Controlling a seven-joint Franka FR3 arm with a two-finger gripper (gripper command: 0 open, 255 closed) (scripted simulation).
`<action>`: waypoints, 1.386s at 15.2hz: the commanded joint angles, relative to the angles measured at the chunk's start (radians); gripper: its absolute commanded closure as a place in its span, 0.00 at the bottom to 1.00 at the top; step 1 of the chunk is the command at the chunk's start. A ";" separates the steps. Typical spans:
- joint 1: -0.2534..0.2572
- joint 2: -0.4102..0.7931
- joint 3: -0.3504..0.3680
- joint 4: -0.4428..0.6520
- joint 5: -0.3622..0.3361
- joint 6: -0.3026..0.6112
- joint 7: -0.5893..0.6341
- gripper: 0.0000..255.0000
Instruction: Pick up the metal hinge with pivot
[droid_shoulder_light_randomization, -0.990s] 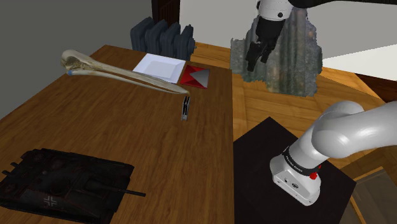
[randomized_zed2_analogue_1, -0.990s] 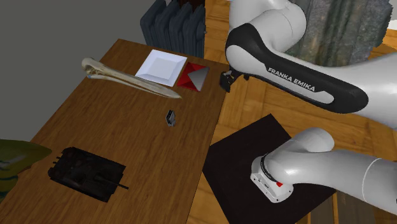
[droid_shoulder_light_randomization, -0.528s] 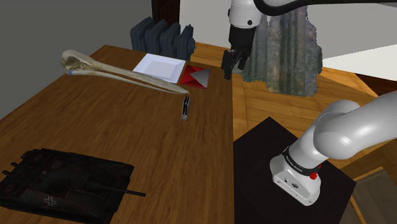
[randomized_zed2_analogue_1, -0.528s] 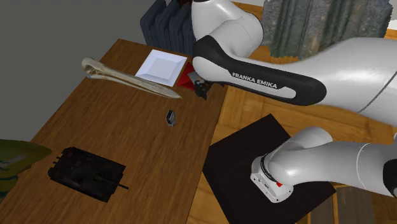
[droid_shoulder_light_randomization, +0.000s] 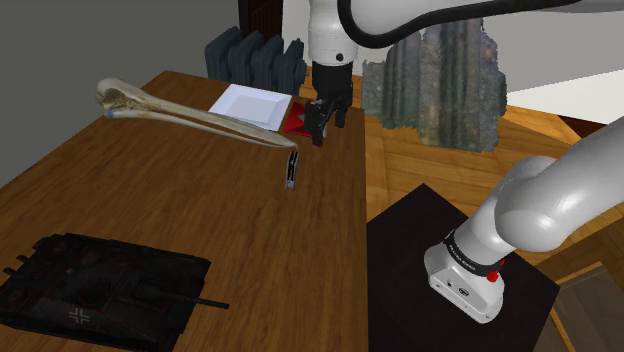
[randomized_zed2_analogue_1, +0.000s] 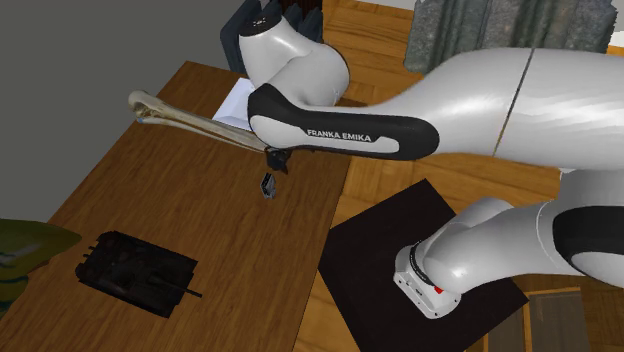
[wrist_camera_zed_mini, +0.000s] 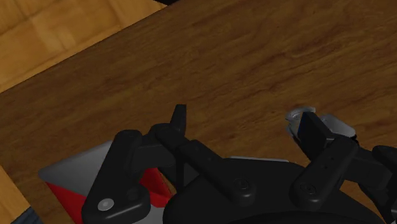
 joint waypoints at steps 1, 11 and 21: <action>0.014 0.066 0.026 0.056 -0.002 0.002 0.020 0.00; 0.064 0.265 0.095 0.162 -0.032 0.069 0.086 0.00; 0.065 0.279 0.096 0.128 -0.037 0.116 0.087 1.00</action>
